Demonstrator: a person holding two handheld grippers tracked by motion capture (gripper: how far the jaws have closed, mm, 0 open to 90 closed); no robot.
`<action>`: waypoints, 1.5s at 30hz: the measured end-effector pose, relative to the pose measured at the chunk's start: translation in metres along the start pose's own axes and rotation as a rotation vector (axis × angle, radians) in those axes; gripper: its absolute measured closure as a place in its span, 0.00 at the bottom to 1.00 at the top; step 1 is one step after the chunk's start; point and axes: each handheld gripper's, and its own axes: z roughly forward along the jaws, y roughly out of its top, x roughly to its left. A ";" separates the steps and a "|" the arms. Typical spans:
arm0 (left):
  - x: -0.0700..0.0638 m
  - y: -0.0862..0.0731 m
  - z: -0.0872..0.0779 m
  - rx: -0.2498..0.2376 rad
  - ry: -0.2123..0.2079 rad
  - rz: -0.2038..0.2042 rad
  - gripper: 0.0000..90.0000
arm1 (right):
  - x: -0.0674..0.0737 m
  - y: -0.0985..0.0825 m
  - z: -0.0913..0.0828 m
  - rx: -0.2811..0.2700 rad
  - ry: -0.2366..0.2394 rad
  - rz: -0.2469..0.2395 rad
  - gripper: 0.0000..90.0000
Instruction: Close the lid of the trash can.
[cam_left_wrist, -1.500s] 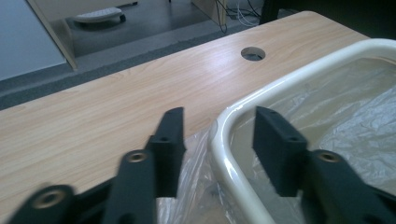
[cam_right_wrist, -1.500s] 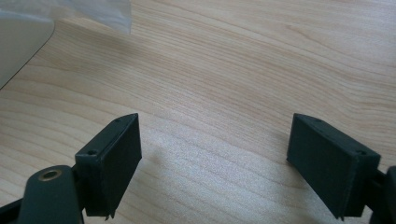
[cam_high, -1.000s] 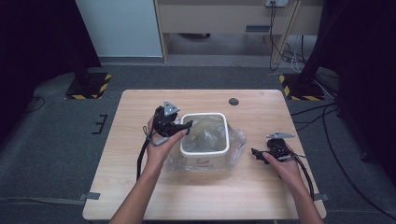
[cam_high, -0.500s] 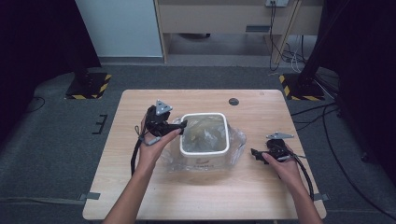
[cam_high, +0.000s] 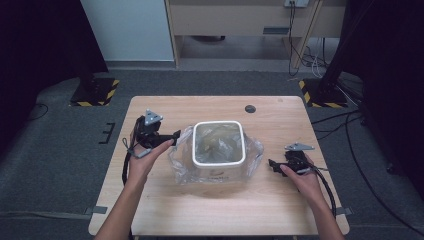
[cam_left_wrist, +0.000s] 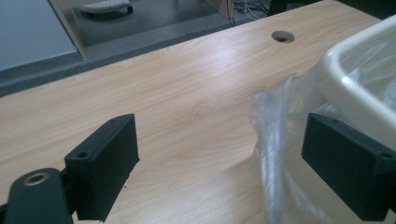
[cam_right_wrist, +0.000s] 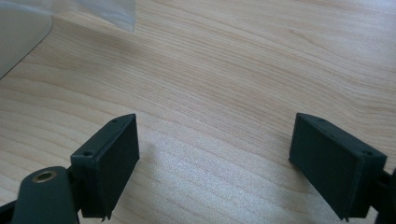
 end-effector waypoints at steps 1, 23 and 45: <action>0.003 -0.002 -0.001 0.004 0.001 -0.003 0.11 | 0.000 0.000 0.000 -0.001 -0.002 0.000 0.17; 0.048 -0.057 0.006 0.102 0.021 -0.019 0.11 | 0.002 0.000 0.001 0.003 -0.014 -0.011 0.17; 0.045 -0.094 0.046 0.264 0.012 -0.004 0.11 | 0.004 0.000 0.002 0.010 -0.021 -0.029 0.15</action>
